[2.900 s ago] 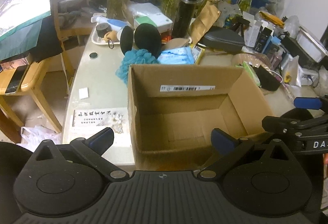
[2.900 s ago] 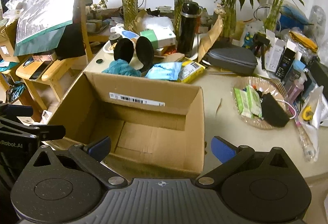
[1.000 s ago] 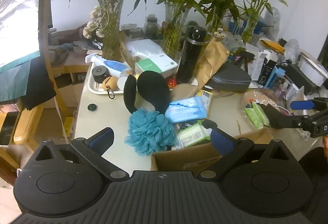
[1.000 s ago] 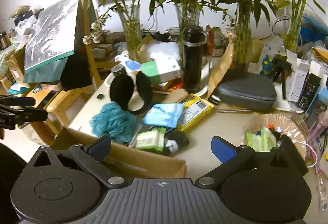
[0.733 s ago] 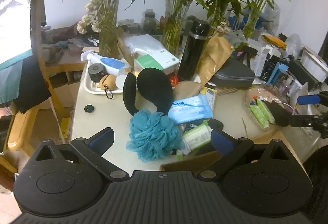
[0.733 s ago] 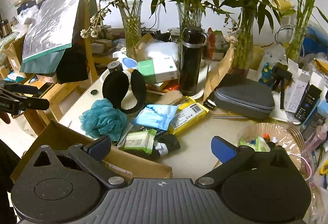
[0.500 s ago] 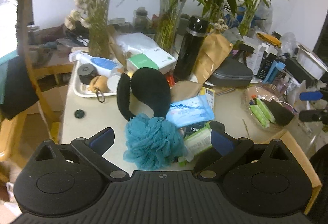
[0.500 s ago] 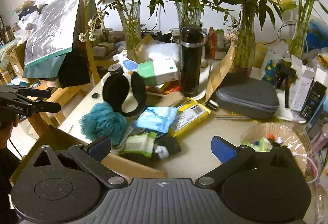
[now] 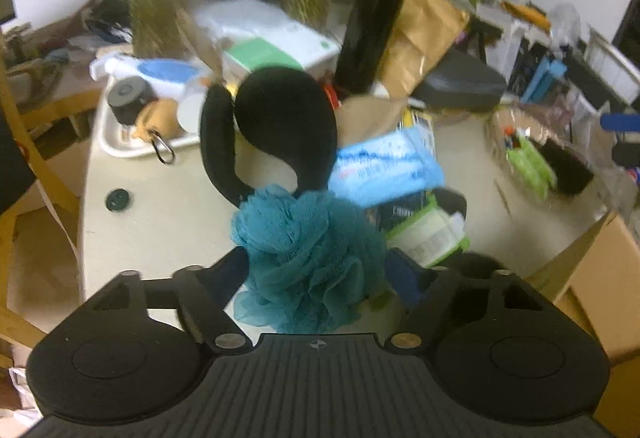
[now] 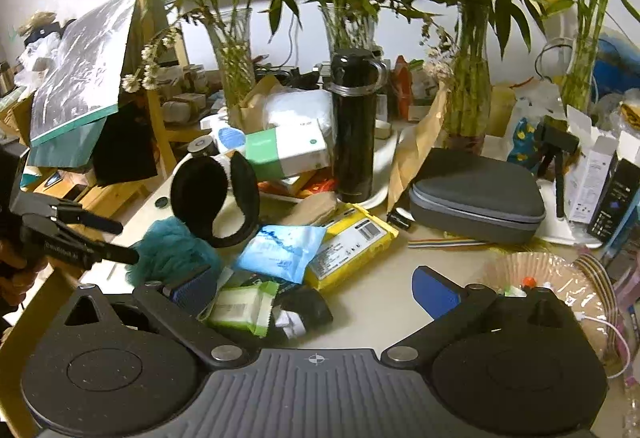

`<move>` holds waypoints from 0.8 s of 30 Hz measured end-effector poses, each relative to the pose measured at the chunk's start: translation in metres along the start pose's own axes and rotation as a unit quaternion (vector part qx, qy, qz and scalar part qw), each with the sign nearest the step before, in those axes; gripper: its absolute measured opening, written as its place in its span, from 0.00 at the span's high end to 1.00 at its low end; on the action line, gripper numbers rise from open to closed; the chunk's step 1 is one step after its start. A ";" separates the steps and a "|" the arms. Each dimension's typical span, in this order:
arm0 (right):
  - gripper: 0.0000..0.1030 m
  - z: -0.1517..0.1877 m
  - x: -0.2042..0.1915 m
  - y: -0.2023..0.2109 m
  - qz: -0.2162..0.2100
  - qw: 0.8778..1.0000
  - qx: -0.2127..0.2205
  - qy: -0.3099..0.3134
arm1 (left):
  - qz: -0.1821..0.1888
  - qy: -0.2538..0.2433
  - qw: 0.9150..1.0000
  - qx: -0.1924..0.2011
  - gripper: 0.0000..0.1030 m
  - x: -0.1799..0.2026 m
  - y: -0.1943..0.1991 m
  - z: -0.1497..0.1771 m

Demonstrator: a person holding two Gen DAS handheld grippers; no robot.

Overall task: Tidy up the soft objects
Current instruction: 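Close the left tool on the teal mesh loofah while the right tool approaches the light-blue packet, then grasp the light-blue wipes packet with the right tool while the left tool holds the loofah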

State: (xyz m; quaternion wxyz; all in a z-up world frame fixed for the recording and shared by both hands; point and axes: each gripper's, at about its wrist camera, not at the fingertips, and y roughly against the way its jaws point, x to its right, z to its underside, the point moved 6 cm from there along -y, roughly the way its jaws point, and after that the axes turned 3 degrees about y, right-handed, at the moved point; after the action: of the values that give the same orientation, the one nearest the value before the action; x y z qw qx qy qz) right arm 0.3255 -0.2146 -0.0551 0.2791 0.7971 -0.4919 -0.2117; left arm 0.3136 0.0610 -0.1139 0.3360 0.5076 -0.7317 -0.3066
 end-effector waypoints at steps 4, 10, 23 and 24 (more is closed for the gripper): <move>0.00 0.004 0.006 -0.007 0.005 1.000 -0.001 -0.009 | 0.003 -0.013 1.000 -0.016 0.34 -0.002 -0.016 0.000; 0.00 0.007 0.010 -0.011 0.002 1.000 0.000 -0.018 | 0.018 -0.007 1.000 -0.023 0.64 -0.006 -0.030 -0.001; 0.00 -0.003 0.016 -0.021 -0.020 0.999 0.012 -0.028 | -0.019 0.006 0.999 0.029 0.90 -0.003 0.001 -0.003; 0.00 -0.005 0.016 -0.023 -0.026 0.999 0.014 -0.024 | -0.021 0.006 0.999 0.037 0.90 -0.002 0.005 -0.003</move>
State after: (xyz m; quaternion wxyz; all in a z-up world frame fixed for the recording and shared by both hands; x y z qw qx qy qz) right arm 0.3505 -0.2195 -0.0674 0.2508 0.8078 -0.4808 -0.2311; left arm 0.3136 0.0641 -0.1089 0.3150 0.5372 -0.7295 -0.2829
